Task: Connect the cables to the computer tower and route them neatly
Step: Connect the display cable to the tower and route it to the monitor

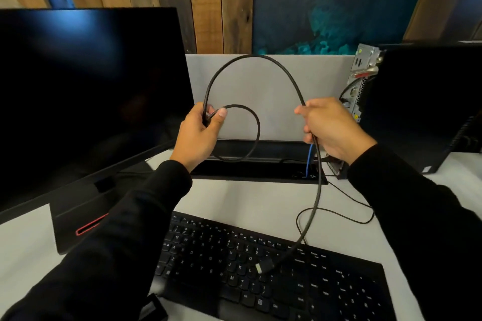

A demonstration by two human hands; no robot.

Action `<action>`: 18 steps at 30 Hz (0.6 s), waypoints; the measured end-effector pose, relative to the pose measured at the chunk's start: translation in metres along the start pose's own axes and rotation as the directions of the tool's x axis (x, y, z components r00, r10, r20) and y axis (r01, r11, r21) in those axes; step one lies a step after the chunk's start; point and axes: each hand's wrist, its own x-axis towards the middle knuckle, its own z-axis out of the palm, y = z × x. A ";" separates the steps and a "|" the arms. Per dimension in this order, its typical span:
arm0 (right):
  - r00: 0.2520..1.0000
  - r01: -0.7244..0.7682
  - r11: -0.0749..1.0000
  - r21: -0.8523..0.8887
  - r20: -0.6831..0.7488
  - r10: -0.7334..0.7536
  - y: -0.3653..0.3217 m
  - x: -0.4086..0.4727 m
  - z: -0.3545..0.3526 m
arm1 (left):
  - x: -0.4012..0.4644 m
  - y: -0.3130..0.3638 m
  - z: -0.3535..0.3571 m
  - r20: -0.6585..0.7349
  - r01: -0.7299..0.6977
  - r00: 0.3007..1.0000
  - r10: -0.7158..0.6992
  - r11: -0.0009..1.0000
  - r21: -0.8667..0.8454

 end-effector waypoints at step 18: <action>0.843 0.353 0.537 -0.766 0.510 0.173 0.034 -0.013 0.087 | -0.004 -0.005 0.027 0.338 0.254 0.930 -0.144 0.916 -0.310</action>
